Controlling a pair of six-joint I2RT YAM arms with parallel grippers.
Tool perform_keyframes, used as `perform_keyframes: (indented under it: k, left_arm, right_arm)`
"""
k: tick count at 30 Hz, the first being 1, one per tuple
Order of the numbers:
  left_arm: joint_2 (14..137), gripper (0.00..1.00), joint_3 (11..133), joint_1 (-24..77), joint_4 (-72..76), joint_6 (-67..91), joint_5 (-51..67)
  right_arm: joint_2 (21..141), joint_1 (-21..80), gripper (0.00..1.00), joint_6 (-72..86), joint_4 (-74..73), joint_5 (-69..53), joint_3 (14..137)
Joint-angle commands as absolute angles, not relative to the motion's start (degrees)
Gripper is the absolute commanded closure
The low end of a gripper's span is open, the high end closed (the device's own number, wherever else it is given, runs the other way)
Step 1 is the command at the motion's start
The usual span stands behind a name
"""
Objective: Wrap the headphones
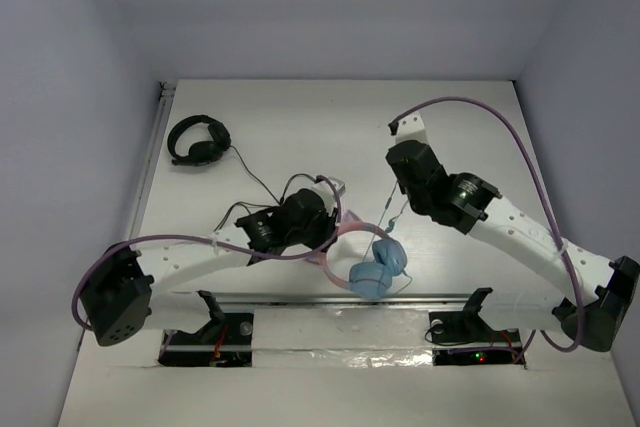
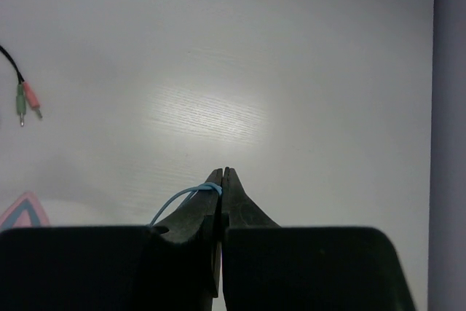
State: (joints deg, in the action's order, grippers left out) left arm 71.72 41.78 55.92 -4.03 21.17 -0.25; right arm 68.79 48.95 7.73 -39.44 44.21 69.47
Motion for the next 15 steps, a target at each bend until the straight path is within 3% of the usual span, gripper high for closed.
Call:
perform_keyframes:
  k: [1,7,15]
  left_arm:
    - [65.4,1.00,41.5,54.1,3.8,21.8,10.1]
    - [61.5,1.00,44.5,49.9,6.7,22.0,16.7]
    - [57.3,1.00,49.4,44.6,5.7,21.5,15.6]
  right_arm:
    - [65.3,45.8,1.00,9.3,-28.0,41.6,66.0]
    - [64.3,45.2,1.00,15.8,-23.6,30.3,60.2]
    - [57.8,44.6,1.00,20.6,-15.2,12.0,54.0]
